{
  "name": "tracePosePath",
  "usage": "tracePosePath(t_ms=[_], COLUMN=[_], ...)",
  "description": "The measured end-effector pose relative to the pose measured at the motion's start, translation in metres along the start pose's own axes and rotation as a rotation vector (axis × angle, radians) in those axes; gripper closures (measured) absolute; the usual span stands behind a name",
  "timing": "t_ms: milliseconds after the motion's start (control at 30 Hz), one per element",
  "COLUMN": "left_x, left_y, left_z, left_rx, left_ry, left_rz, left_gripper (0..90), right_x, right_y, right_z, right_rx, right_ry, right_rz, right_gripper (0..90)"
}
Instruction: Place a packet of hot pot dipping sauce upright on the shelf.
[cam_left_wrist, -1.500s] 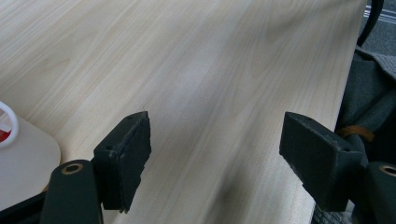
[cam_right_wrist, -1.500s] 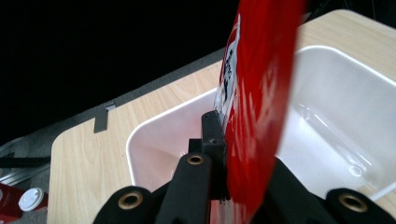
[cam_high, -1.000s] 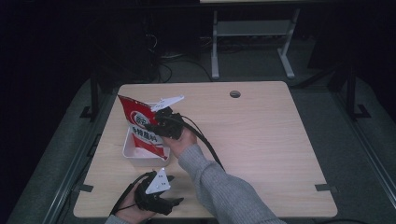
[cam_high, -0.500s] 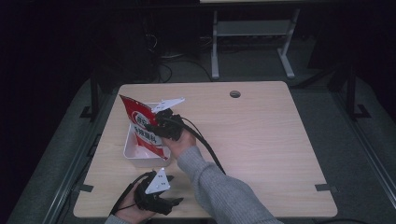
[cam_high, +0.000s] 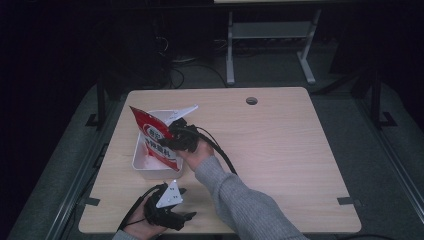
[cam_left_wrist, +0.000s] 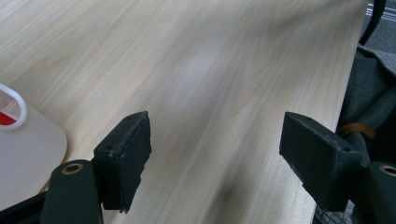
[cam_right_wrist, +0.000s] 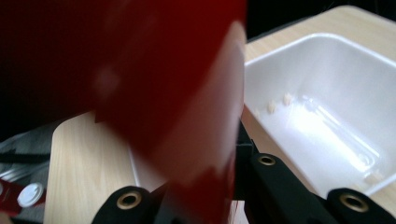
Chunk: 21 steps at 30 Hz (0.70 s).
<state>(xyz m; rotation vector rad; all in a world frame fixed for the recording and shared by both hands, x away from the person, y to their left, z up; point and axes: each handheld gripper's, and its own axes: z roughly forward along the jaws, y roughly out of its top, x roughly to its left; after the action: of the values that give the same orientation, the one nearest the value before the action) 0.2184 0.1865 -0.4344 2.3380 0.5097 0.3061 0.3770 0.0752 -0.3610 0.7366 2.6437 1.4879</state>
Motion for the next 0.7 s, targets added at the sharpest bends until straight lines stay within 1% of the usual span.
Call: tracePosePath(t_ms=[33,67,100,267,400,433,500,600,667,700], left_x=[0.0,0.0,0.0,0.0,0.0,0.0,0.0,0.0,0.0,0.0], left_y=[0.0,0.0,0.0,0.0,0.0,0.0,0.0,0.0,0.0,0.0], left_z=[0.0,0.0,0.0,0.0,0.0,0.0,0.0,0.0,0.0,0.0], left_rx=[-0.001,-0.001,-0.001,0.002,0.002,0.002,0.002,0.002,0.003,0.004], left_ry=[0.0,0.001,0.001,0.0,0.001,0.001,0.002,0.003,0.004,0.004], left_rz=[-0.001,-0.001,-0.001,0.0,0.002,0.001,0.0,-0.001,-0.001,0.0], left_gripper=[24.3,24.3,24.3,24.3,24.3,24.3,24.3,24.0,23.7,23.7], right_x=[-0.002,-0.002,-0.002,-0.005,-0.007,-0.008,-0.01,-0.012,-0.014,-0.014], right_y=[-0.001,-0.001,-0.001,-0.004,-0.004,-0.004,-0.004,-0.005,-0.005,-0.005], right_z=[-0.001,-0.001,-0.001,-0.001,-0.002,-0.003,-0.006,-0.01,-0.015,-0.015], right_rx=[0.027,0.038,0.038,0.095,0.102,0.1,0.087,0.087,0.092,0.092], right_ry=[0.015,0.019,0.019,0.049,0.047,0.041,0.047,0.046,0.039,0.039], right_rz=[0.008,0.006,0.006,0.018,0.026,0.025,0.043,0.043,0.048,0.048], right_gripper=[88.8,88.8,88.8,89.0,87.7,84.9,77.2,70.9,62.2,62.2])
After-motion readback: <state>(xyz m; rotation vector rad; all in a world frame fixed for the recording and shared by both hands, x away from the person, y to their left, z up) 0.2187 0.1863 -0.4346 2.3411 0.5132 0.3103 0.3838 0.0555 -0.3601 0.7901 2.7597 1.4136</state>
